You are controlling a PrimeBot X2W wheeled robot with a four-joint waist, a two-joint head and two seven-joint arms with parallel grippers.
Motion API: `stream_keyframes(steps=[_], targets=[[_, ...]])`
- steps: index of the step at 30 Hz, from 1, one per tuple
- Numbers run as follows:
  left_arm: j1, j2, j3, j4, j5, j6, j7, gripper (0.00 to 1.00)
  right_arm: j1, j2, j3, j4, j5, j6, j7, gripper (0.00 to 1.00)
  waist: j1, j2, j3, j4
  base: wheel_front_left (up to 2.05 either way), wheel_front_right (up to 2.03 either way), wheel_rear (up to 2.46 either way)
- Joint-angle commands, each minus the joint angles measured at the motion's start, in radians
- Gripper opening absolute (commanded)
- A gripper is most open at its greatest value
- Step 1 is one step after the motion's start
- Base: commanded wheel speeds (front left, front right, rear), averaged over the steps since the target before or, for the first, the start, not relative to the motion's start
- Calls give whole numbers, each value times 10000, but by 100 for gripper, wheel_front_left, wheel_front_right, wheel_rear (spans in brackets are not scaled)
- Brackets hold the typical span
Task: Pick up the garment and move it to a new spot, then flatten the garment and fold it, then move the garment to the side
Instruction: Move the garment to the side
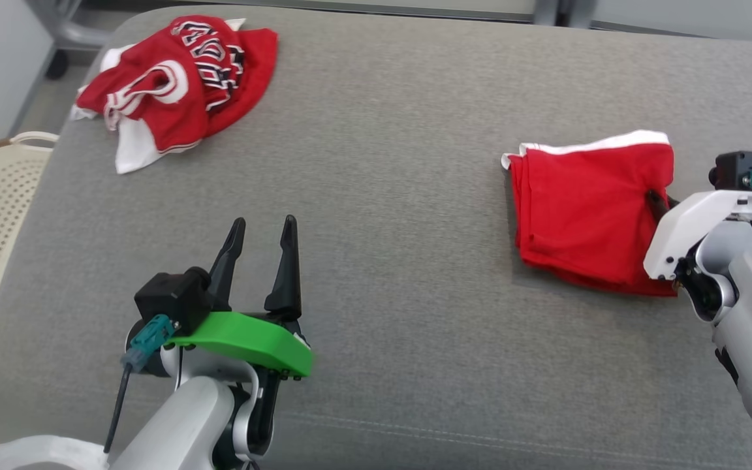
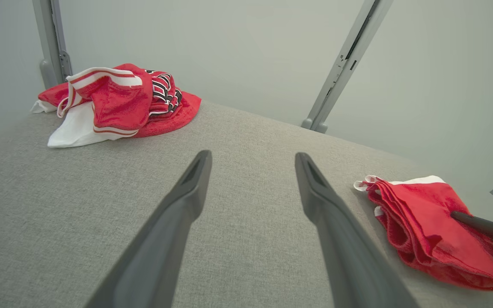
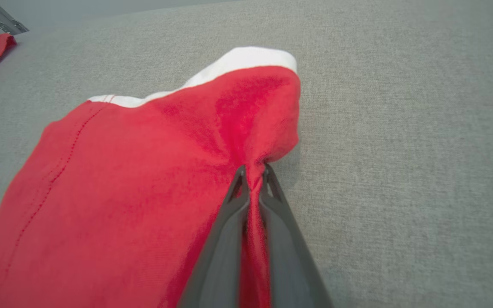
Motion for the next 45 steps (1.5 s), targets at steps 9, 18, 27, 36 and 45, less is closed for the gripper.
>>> stream_keyframes(steps=[9, 18, 27, 36, 45], targets=[[-490, 72, -111, -157, 145, 8, 139, 100, -873, 114, 475, 308, -163, -4, -394, 0, 0, 0, 437, -2188, 0, 0, 0], [-1125, 230, -249, -480, 445, 39, 435, 100, -2279, 55, 656, 702, -310, -4, -708, 0, 0, 0, 1377, -3544, 0, 0, 0], [-2007, 295, -435, -970, 834, 99, 840, 100, -3965, -493, 933, 1134, -541, -4, -865, 0, 0, 0, 2584, -3756, 0, 0, 0], [-2583, 405, -707, -1682, 1270, 224, 1192, 100, -4987, -1506, 1430, 1325, -564, -4, -857, 0, 0, 0, 3337, -3896, 0, 0, 0], [-2960, 259, -1124, -2107, 1540, 164, 1503, 100, -5532, -1823, 1504, 1964, -705, -7, -1251, 0, 0, 0, 3753, -4175, 0, 0, 0]])
